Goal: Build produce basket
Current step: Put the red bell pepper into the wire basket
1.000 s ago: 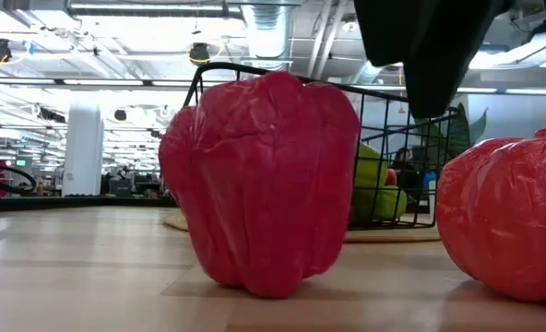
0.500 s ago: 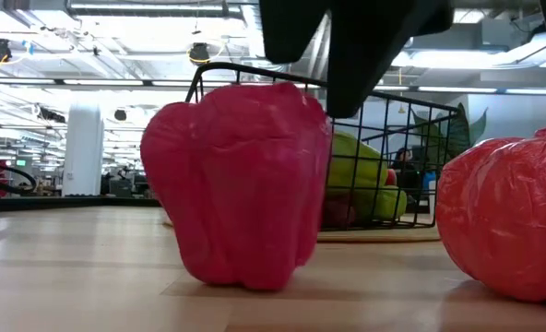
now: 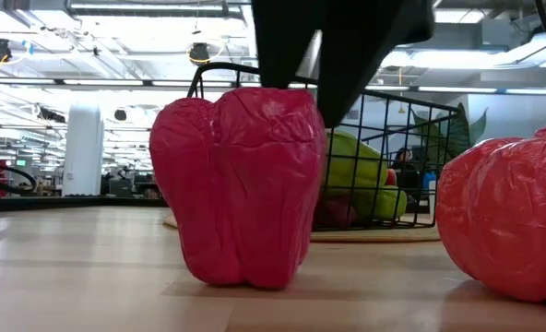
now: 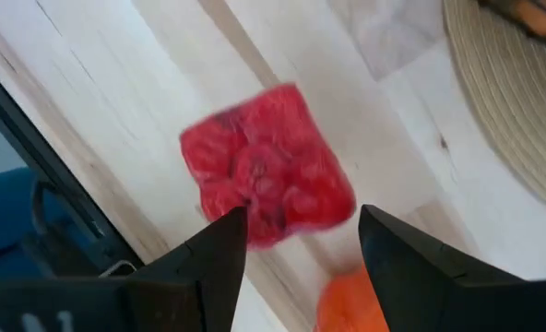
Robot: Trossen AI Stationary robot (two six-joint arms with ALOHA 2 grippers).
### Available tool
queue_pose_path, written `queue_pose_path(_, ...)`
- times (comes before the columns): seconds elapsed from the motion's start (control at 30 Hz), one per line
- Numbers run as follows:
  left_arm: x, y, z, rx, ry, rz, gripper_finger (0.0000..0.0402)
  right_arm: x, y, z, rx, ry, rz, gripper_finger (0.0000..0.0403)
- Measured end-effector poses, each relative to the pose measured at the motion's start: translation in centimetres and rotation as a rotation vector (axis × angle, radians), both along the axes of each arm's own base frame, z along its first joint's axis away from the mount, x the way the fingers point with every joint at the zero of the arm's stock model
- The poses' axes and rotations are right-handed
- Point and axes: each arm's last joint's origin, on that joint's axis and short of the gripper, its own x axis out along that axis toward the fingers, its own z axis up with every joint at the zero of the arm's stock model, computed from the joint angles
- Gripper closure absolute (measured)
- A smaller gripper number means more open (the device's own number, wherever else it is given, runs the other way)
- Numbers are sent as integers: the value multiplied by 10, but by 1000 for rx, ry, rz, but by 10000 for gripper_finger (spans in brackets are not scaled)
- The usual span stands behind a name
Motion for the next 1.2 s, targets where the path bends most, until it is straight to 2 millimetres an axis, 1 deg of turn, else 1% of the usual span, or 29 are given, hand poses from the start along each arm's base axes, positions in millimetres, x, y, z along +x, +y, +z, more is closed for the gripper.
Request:
queue_pose_path(0.17, 0, 0, 0, 0, 0, 0, 168, 9, -7, 1, 12, -44, 16, 172)
queue_pose_path(0.5, 0, 0, 0, 2, -3, 1, 168, 16, -21, 1, -4, -43, 46, 172)
queue_pose_path(0.7, 0, 0, 0, 4, -1, -3, 168, 14, -19, -2, 30, -8, 69, 172)
queue_pose_path(0.87, 0, 0, 0, 6, 0, -5, 168, 14, -17, -2, 40, -8, 68, 172)
queue_pose_path(1.2, 0, 0, 0, 5, 1, -6, 168, 17, -18, -2, 46, -24, 68, 175)
